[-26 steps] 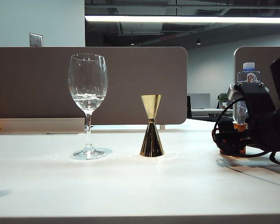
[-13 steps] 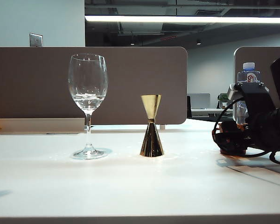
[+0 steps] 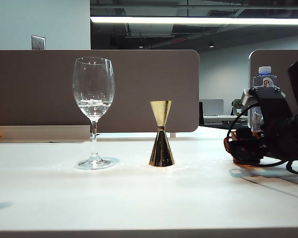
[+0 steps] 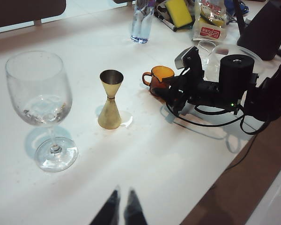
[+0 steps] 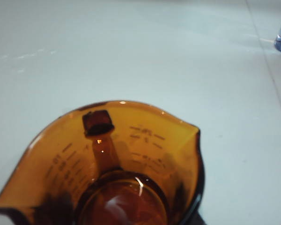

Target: Pick up the small amber measuring cup and pour the water in it into the jigger, then pick up the jigger and pour the water in it into the wine glass.

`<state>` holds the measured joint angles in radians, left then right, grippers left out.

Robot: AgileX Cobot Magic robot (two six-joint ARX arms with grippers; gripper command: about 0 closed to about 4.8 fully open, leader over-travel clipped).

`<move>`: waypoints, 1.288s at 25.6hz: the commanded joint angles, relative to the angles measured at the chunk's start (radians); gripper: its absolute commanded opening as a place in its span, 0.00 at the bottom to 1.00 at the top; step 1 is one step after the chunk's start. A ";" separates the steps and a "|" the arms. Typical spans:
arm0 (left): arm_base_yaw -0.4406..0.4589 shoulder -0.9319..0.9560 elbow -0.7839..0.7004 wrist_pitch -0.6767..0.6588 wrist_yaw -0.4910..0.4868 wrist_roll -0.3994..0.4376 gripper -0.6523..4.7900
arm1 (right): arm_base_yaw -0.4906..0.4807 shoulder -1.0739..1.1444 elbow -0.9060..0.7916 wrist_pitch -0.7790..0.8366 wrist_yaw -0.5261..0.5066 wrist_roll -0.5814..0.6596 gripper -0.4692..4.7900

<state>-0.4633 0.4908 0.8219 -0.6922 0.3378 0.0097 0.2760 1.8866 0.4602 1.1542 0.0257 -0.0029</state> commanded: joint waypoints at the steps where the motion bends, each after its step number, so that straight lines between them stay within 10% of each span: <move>1: 0.000 0.000 0.002 0.013 0.003 0.001 0.17 | 0.001 -0.005 0.005 0.032 -0.006 -0.002 0.43; 33: 0.000 0.000 0.002 0.013 0.003 0.001 0.17 | 0.113 -0.109 0.095 -0.057 -0.025 -0.061 0.08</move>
<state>-0.4633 0.4900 0.8219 -0.6922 0.3378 0.0097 0.3820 1.7851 0.5404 1.0870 0.0036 -0.0540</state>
